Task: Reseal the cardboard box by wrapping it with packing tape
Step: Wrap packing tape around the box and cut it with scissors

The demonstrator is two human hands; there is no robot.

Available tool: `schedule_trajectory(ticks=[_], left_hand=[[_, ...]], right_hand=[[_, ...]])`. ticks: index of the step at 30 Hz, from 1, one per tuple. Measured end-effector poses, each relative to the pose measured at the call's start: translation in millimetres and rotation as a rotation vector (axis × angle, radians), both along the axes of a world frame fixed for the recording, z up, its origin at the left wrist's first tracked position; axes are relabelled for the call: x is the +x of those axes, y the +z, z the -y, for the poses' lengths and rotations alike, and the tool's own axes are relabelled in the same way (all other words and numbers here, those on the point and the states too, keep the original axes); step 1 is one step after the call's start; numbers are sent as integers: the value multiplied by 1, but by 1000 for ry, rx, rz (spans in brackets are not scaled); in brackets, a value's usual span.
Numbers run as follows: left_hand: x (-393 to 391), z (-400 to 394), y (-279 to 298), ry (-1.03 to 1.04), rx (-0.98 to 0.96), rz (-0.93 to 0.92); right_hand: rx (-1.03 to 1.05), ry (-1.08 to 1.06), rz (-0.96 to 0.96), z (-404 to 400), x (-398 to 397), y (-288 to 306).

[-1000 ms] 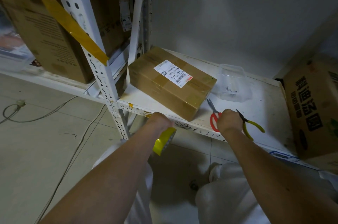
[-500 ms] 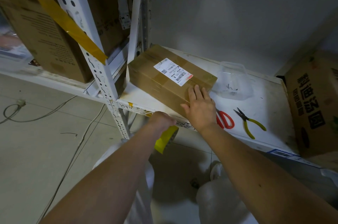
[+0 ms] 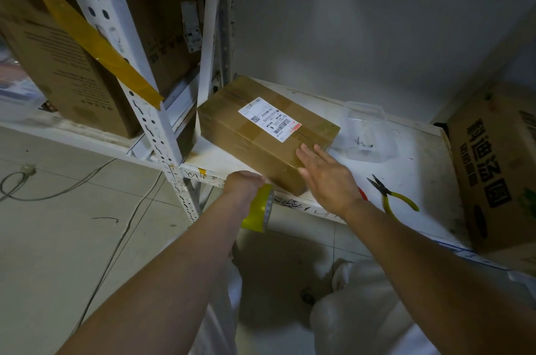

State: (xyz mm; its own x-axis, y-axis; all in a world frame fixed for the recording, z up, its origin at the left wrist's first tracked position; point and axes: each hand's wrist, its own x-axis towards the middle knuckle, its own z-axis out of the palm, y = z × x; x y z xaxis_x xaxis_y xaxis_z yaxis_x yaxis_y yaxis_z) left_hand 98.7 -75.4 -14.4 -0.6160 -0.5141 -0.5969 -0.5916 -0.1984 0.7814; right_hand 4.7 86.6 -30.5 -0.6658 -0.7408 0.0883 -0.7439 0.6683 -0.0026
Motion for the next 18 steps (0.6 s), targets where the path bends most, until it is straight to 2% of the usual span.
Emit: schedule_trajectory(ticks=[2,4,6,8,12,16,18], left_hand=[[-3,3,3,131,43,-57],[-5,1,8,288,95,-89],[-9,-1,11,392,116,-101],[-14,-4,11,442,125,-119],[-23,-17,17,478,139,-149],[-28,-22,21,529,139,-176],[-29,-19,22,571,142,-206]], right_hand=[[-209,-56,31,-4,-7,8],[-386,-289,3,-5,-20,14],[-520,-526,109,-3,-40,21],[-458,-616,279,0,-60,27],[-214,-514,483,7,-82,29],[-98,-510,434,5,-88,31],[-119,-520,448,1,-83,32]])
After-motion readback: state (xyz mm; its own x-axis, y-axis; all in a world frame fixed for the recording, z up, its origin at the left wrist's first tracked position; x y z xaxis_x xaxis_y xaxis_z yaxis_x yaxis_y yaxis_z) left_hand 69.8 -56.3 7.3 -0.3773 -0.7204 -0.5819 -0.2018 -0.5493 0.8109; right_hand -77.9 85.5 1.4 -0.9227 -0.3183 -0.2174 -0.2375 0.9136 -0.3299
